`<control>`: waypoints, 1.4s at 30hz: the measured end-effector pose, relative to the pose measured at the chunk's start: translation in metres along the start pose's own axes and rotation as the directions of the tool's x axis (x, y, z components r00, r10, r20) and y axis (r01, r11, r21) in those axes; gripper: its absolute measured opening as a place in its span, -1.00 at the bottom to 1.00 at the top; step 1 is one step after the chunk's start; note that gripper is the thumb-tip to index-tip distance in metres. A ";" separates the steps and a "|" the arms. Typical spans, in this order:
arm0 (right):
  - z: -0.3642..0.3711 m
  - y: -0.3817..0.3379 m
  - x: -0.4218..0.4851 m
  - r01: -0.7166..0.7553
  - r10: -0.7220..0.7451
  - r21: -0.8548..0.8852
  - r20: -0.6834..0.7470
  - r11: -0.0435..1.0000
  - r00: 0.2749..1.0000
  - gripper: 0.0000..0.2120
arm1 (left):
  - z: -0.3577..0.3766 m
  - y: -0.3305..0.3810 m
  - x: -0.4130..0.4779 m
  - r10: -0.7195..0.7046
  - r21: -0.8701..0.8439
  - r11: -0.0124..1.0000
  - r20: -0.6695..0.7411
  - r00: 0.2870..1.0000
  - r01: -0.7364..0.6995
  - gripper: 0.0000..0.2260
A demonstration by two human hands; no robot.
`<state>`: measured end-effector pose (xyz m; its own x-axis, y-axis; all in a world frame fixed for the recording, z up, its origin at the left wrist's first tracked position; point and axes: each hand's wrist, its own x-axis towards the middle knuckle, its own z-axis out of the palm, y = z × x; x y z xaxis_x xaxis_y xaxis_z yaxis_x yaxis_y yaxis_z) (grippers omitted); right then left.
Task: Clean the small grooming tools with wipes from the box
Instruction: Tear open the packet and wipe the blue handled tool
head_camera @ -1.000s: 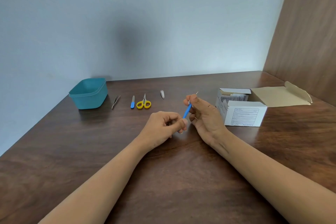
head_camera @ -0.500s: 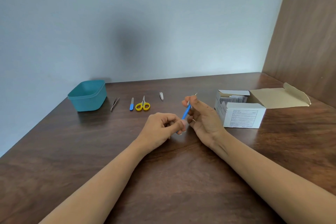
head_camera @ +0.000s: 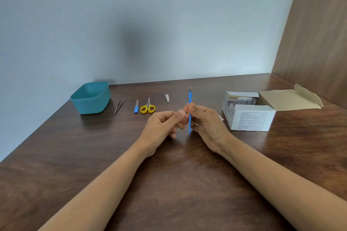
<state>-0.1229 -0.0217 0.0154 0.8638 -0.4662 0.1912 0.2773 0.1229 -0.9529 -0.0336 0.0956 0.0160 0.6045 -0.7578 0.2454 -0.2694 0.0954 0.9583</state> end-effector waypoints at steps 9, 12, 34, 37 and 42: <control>0.002 -0.001 -0.003 0.030 -0.009 -0.140 0.146 0.990 0.989 -0.71 | -0.007 0.000 0.001 0.003 -0.155 0.988 -0.064 0.998 -0.013 -0.78; 0.003 0.002 -0.003 0.052 -0.024 -0.142 0.195 0.989 0.980 -0.73 | -0.007 0.001 -0.001 0.042 -0.120 0.992 -0.037 0.998 -0.046 -0.77; 0.008 0.006 -0.004 0.068 -0.018 -0.322 0.155 0.944 0.988 -0.74 | -0.009 0.001 0.003 0.029 -0.265 0.956 -0.339 0.940 -0.125 -0.85; 0.008 0.005 -0.005 0.075 -0.007 -0.319 0.210 0.945 0.978 -0.73 | -0.011 -0.001 0.004 0.020 -0.282 0.951 -0.348 0.937 -0.125 -0.86; 0.005 0.005 -0.003 0.069 -0.012 -0.269 0.208 0.961 0.978 -0.92 | -0.012 -0.002 0.005 0.039 -0.271 0.950 -0.388 0.921 -0.155 -0.86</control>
<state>-0.1219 -0.0153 0.0111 0.9289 -0.2757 0.2474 0.2128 -0.1494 -0.9656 -0.0211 0.0994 0.0172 0.8370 -0.4435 0.3206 -0.1462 0.3833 0.9120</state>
